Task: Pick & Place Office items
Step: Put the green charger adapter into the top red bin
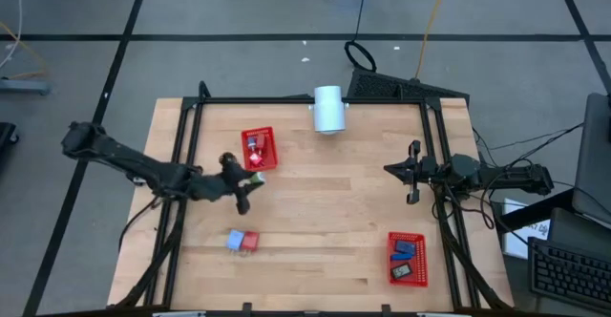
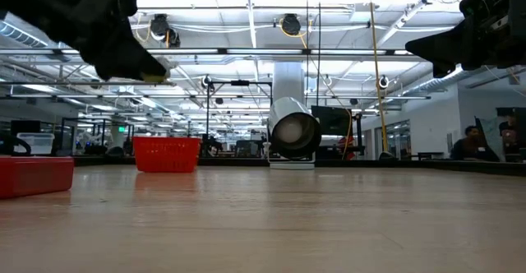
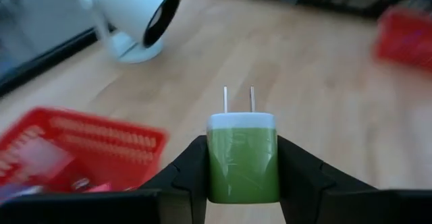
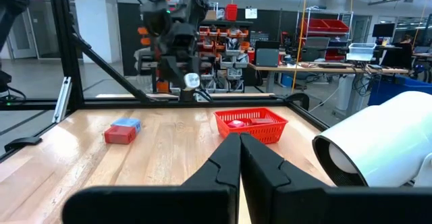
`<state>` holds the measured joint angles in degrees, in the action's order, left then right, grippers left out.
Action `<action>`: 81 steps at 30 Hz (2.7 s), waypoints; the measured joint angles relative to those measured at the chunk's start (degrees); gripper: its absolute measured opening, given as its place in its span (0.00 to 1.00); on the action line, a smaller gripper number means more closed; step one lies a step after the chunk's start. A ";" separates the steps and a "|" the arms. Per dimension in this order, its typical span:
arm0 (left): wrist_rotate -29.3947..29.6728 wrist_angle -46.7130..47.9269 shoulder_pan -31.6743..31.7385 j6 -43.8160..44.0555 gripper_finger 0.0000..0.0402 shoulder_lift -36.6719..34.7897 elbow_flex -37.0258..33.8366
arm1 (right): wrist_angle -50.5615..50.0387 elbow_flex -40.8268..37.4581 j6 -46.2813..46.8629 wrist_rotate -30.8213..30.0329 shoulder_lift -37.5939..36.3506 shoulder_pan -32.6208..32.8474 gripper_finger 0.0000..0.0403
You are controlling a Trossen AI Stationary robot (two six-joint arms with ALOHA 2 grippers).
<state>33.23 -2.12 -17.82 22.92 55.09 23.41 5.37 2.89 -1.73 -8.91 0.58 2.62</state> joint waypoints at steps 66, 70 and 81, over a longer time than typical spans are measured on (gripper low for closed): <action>-1.53 4.17 27.18 28.89 0.32 30.96 15.28 | 0.00 0.01 -0.01 0.00 -0.02 0.00 0.00; 0.20 4.21 27.12 30.61 0.32 33.28 16.08 | 0.00 0.00 -0.01 0.00 -0.02 0.01 0.00; 4.34 6.26 25.89 35.32 0.32 33.02 16.08 | 0.00 0.01 0.00 0.00 -0.02 -0.01 0.00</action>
<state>37.57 4.14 8.07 58.24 88.12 39.48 5.37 2.90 -1.73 -8.91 0.56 2.61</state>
